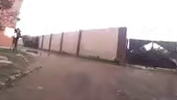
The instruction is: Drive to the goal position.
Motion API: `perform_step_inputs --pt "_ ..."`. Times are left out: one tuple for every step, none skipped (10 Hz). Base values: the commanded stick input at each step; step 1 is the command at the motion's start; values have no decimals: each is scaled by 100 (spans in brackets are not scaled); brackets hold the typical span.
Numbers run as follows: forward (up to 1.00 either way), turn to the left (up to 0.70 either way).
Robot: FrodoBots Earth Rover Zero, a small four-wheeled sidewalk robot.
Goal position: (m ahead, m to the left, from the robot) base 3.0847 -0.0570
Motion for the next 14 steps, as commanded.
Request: perform_step_inputs --pt "100 40" --pt "100 25" --pt "100 0" --pt "100 0" --pt "100 0" --pt "100 0" --pt "100 0" --pt "100 0" --pt "100 0" --pt "100 0" --pt "100 -40" --pt "100 -40" --pt "100 -40" --pt "100 -40"
